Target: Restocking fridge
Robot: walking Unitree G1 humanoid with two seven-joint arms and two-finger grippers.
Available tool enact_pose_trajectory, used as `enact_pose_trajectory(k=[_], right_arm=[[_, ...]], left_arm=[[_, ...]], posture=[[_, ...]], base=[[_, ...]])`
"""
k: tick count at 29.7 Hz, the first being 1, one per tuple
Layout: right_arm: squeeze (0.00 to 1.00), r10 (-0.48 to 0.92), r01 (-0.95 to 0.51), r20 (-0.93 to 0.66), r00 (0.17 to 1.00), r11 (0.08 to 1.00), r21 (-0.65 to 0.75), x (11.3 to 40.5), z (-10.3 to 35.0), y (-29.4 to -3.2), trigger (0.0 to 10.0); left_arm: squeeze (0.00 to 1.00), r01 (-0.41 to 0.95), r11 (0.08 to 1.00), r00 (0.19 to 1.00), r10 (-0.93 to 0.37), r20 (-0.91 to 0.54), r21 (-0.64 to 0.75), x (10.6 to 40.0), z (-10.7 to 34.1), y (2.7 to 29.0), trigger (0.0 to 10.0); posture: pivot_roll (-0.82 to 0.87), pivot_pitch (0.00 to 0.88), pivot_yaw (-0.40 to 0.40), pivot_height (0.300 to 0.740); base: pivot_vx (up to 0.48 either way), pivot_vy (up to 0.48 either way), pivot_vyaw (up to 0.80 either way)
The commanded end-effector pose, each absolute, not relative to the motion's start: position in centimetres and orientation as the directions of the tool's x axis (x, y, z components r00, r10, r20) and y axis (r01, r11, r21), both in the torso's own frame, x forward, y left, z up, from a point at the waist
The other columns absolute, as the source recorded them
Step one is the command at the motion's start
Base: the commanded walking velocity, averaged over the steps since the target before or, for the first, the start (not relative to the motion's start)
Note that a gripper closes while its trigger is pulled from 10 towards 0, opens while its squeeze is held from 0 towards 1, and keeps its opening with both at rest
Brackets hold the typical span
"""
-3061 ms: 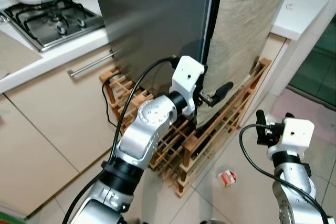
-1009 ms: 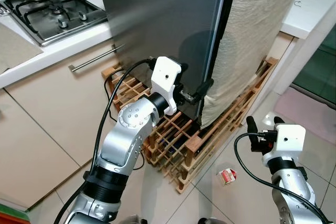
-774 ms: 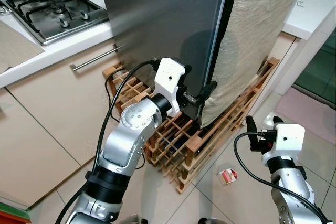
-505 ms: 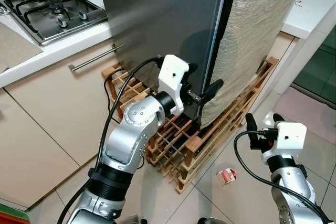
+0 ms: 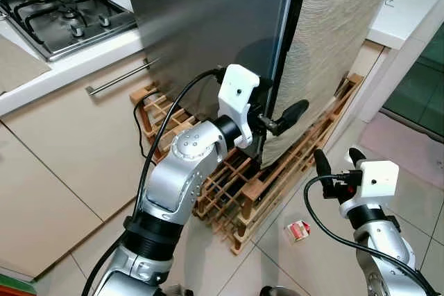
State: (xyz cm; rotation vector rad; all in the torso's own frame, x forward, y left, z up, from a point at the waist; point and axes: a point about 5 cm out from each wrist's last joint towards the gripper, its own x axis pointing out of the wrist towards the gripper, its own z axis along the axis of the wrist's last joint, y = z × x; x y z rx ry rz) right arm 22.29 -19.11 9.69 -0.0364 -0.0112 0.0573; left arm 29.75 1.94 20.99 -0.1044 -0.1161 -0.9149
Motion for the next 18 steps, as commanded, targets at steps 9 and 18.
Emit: enact_pose_trajectory(k=[9, 18], right_arm=[[0.02, 0.074, -0.074, 0.007, 0.997, 0.997, -0.036, 22.4, 9.7, -18.8, 10.0], [0.02, 0.068, -0.067, 0.015, 0.998, 0.997, -0.041, 23.1, 10.0, -18.9, 10.0]], left_arm=[[0.00, 0.847, 0.532, 0.526, -0.838, 0.146, 0.000, 29.3, 22.3, -0.3, 10.0], [0.00, 0.887, 0.456, 0.449, -0.889, 0.087, 0.073, 28.8, 23.2, -4.6, 10.0]], posture=[[-0.01, 0.071, 0.021, 0.740], [-0.02, 0.074, 0.021, 0.740]], base=[[0.000, 0.000, 0.00], [0.000, 0.000, 0.00]])
